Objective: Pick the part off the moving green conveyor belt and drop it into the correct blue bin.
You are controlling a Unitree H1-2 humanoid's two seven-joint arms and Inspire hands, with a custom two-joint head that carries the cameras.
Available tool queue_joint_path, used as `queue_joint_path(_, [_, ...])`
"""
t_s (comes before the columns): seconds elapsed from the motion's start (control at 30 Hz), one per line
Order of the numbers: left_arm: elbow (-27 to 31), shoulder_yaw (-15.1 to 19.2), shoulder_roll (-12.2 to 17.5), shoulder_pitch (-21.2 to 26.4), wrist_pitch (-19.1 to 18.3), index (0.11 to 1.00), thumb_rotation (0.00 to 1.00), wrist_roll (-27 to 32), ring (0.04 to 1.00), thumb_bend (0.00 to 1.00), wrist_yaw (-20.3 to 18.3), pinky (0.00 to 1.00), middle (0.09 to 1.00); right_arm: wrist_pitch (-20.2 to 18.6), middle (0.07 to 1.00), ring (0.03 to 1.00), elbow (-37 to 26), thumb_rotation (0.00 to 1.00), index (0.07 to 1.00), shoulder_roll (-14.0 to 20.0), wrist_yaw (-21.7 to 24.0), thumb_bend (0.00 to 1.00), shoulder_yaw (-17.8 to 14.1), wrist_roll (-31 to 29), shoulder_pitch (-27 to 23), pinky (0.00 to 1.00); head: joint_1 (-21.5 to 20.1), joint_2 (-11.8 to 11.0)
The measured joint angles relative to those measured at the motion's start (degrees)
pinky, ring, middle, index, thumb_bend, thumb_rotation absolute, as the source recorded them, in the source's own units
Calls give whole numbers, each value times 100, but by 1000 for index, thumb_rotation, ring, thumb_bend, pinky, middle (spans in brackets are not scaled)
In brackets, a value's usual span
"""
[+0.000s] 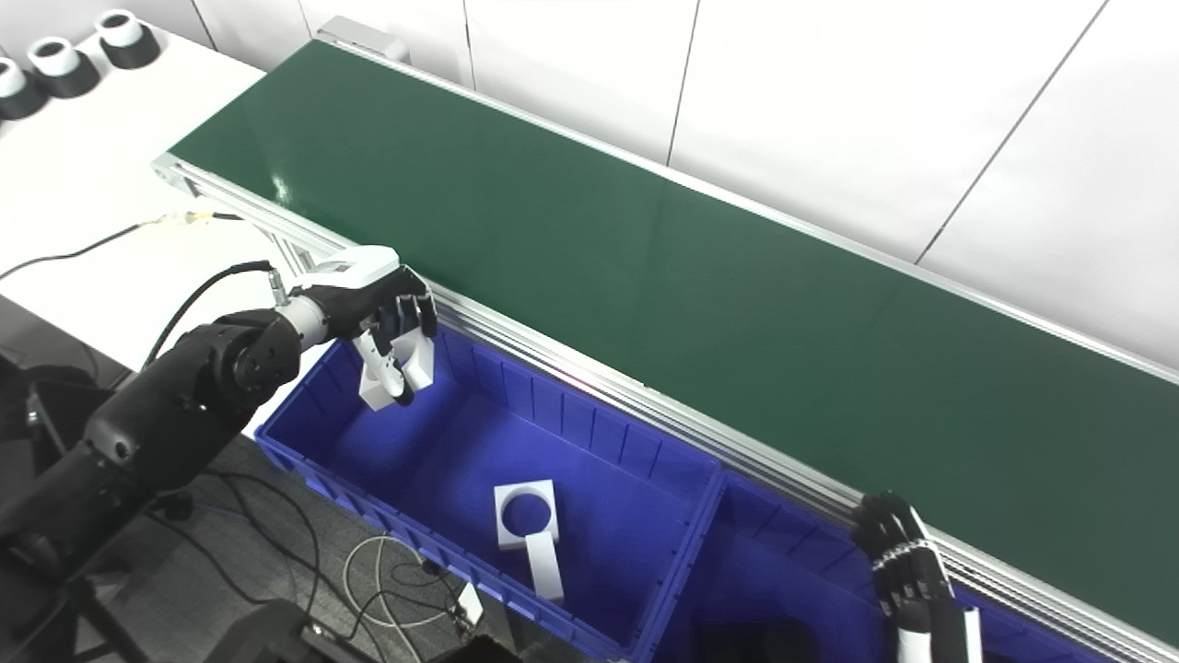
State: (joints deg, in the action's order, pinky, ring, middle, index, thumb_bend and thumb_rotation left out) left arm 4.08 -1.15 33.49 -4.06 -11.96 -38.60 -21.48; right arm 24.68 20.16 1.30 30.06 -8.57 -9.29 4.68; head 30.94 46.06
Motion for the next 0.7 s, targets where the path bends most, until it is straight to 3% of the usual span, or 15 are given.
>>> queue_joint_path(0.03, [55,-4,12,-4,-9,496,59,54,515,521,-28,457,544,0,839,842,0,825,853,-9,0,753,-14,5,0,828,0,0])
queue_joint_path(0.07, [104,-14,30,-4,-19,549,173,66,532,721,-66,474,572,0,838,841,0,828,853,-16,1,756,-22,14,-1,827,-9,0])
queue_joint_path(0.1, [146,-19,56,-4,-36,576,232,86,540,824,-130,483,586,0,838,841,0,830,853,-24,1,757,-23,23,-3,826,-9,0])
queue_joint_path(0.13, [192,-32,89,-4,-86,631,358,99,596,929,-192,530,646,0,840,843,0,826,854,-32,3,748,-23,25,-4,829,-9,0])
queue_joint_path(0.17, [264,-53,133,-8,-175,650,401,107,615,965,-318,546,666,0,841,843,-1,825,855,-39,5,745,-24,23,-3,830,-9,-9])
queue_joint_path(0.2, [336,-71,180,-11,-230,685,453,127,670,987,-415,591,711,0,844,848,0,825,858,-41,15,746,-24,22,-1,836,-9,-9])
queue_joint_path(0.33, [515,-113,351,-9,-347,721,528,423,734,1000,-873,672,751,0,844,847,-1,825,859,-40,26,748,-24,24,-2,837,-18,-9])
queue_joint_path(0.7, [533,-115,397,-2,-726,727,522,1112,782,1000,-1373,760,781,0,841,843,31,820,857,-61,38,751,-62,25,-9,830,-61,-53])
